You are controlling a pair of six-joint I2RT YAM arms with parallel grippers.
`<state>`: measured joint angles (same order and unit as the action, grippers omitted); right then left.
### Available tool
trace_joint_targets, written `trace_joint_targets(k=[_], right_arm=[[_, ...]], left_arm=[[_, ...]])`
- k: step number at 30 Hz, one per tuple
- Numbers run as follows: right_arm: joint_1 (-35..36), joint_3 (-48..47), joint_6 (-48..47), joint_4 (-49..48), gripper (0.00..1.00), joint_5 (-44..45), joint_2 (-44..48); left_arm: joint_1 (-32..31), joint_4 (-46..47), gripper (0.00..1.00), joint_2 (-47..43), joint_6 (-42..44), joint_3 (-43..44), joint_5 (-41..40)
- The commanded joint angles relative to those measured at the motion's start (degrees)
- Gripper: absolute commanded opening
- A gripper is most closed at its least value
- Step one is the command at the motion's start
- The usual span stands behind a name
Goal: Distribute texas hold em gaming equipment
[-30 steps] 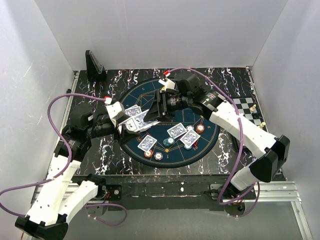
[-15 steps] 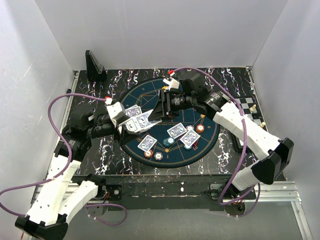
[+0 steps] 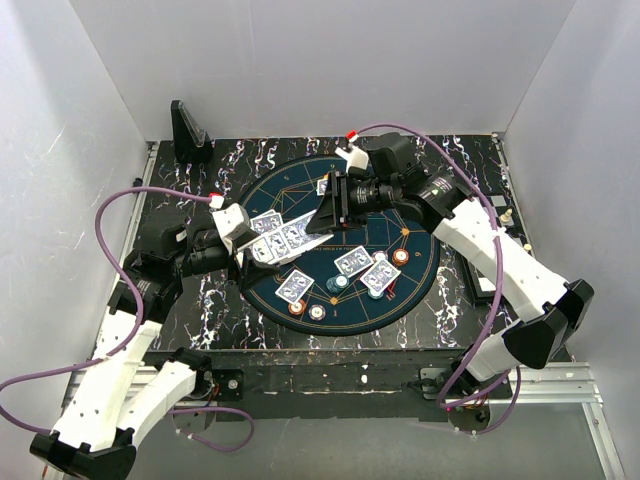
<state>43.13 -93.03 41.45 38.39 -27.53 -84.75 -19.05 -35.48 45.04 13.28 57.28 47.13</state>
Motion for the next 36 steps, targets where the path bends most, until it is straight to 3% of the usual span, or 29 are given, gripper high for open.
trace_joint_targets(k=[1, 17, 26, 32, 36], right_arm=[[-0.2, -4.2, -2.9, 2.6, 0.4, 2.3, 1.3], [-0.1, -9.8, -6.9, 7.0, 0.34, 6.2, 0.2], [-0.2, -9.7, -6.3, 4.0, 0.18, 6.1, 1.4], [-0.8, -9.4, -4.5, 2.5, 0.11, 3.0, 1.6], [-2.3, -6.6, -0.3, -3.5, 0.1, -3.1, 3.0]], left_arm=[[0.0, 1.8, 0.0, -1.1, -0.2, 1.6, 0.9], [-0.2, 1.9, 0.0, -1.4, -0.8, 1.7, 0.9], [-0.1, 1.9, 0.0, -1.4, -0.9, 1.5, 0.8], [-0.1, 1.6, 0.0, -1.5, -0.8, 1.5, 0.7], [-0.1, 1.4, 0.0, -1.4, -0.4, 1.6, 0.7]])
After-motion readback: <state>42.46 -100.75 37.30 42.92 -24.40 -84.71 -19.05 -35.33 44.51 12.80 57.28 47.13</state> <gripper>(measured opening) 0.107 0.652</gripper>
